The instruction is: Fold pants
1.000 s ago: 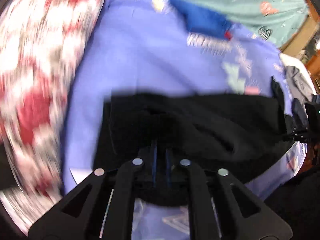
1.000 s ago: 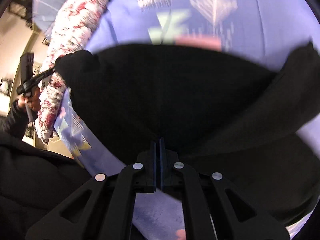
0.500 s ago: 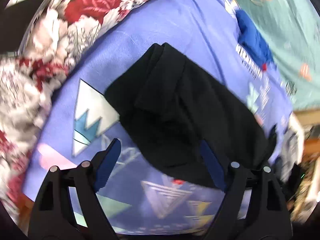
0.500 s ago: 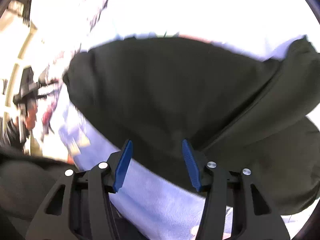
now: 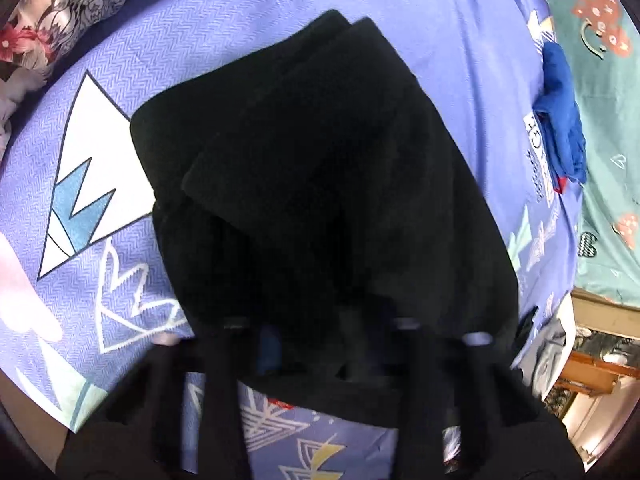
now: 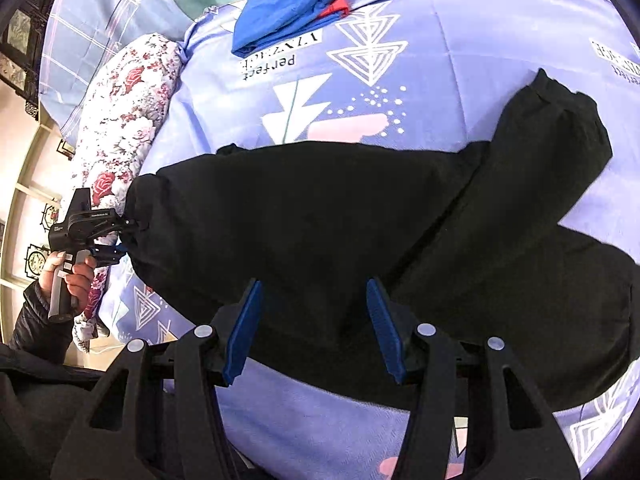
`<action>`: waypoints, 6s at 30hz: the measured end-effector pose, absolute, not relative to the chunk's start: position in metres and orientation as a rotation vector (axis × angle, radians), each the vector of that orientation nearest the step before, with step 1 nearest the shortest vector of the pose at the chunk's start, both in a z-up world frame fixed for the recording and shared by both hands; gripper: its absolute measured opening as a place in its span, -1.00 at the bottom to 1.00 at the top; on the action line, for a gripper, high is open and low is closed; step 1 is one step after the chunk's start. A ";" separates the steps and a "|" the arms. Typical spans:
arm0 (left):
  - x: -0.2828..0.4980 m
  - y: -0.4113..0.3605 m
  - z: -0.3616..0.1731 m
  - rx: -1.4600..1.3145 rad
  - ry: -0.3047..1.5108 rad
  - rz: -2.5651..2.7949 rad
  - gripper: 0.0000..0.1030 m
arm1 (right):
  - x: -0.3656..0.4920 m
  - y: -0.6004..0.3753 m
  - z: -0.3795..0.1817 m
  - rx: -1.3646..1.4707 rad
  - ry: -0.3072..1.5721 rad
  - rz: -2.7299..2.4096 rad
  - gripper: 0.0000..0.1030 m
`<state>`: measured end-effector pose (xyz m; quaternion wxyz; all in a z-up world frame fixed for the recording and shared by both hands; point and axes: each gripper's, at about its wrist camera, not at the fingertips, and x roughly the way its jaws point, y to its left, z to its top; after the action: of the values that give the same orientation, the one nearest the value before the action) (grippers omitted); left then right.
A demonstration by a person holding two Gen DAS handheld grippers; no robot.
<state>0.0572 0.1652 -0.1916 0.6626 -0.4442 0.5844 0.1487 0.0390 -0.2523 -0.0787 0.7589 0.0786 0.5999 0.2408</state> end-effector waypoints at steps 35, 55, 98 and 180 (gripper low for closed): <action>0.067 0.129 -0.119 -0.401 1.229 0.405 0.69 | 0.211 -0.280 -0.146 -0.089 1.279 -0.185 0.11; 0.101 0.102 -0.184 -0.252 1.391 0.397 0.70 | -0.035 -0.497 -0.090 0.799 1.036 -0.169 -0.93; 0.087 0.091 -0.192 -0.224 1.394 0.373 0.87 | 0.006 -0.505 -0.110 0.625 1.219 -0.422 -0.51; -0.012 0.194 -0.211 -0.581 1.324 0.490 0.90 | 0.168 -0.033 -0.142 -0.183 1.371 0.761 -0.89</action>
<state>-0.0117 0.1941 -0.2107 0.7225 -0.2629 0.5996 0.2221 0.1682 -0.0335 -0.1417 0.7043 -0.0822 0.6165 0.3422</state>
